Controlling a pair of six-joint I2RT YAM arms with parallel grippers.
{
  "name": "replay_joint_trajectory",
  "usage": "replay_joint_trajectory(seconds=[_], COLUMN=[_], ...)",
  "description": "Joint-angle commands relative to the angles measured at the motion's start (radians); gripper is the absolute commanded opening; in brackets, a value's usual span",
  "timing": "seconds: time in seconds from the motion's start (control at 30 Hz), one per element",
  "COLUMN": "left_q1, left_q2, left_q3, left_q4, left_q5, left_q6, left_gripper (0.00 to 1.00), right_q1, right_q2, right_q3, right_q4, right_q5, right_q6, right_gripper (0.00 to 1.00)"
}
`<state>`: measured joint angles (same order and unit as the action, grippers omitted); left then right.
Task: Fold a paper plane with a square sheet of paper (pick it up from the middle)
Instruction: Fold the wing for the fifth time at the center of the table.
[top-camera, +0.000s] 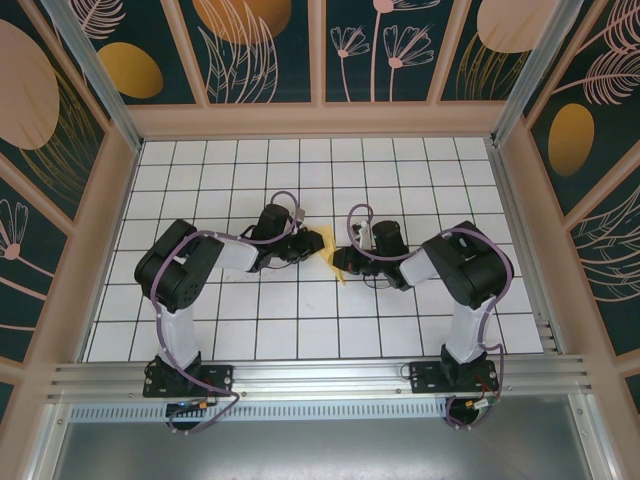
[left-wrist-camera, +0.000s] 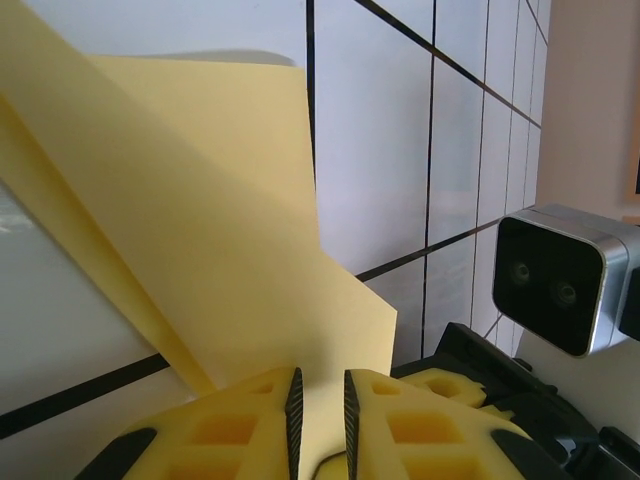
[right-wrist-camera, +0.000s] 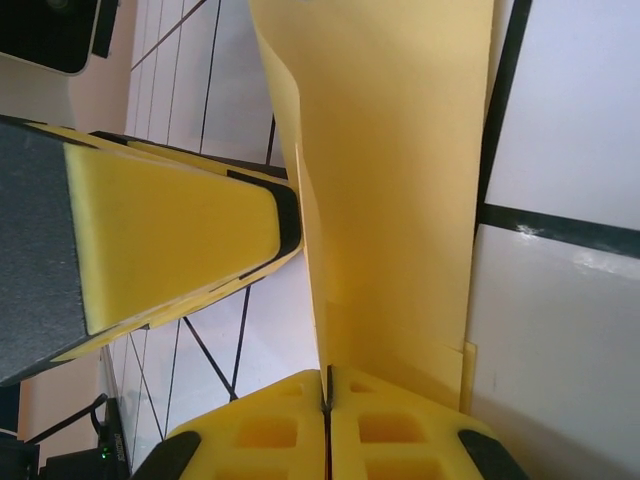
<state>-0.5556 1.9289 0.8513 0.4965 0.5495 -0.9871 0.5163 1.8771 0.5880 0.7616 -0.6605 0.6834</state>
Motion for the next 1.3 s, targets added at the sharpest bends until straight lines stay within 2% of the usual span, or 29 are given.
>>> replay_joint_trajectory(seconds=[0.0,0.33,0.77,1.27], left_q1=[-0.003,-0.009,-0.015,-0.015], left_q2=[-0.031,-0.035,0.018,0.060], left_q3=[-0.004,-0.046,-0.034,0.008], left_q4=[0.014,0.086,0.069,-0.063], left_q5=[0.016,0.049,0.025,-0.058], left_q6=[0.027,0.013,0.006,0.002], left_gripper=[0.23,0.24,0.22,0.22], right_q1=[-0.008,-0.039,-0.049,-0.048], right_q2=[0.048,0.070,0.087,0.054], right_q3=[0.007,0.019,0.040,0.083], right_q4=[-0.098,-0.081,-0.144,-0.246], right_q5=[0.024,-0.052,-0.042,-0.054], right_q6=[-0.009,0.061,0.068,0.009], right_gripper=[0.06,0.04,0.02,0.10])
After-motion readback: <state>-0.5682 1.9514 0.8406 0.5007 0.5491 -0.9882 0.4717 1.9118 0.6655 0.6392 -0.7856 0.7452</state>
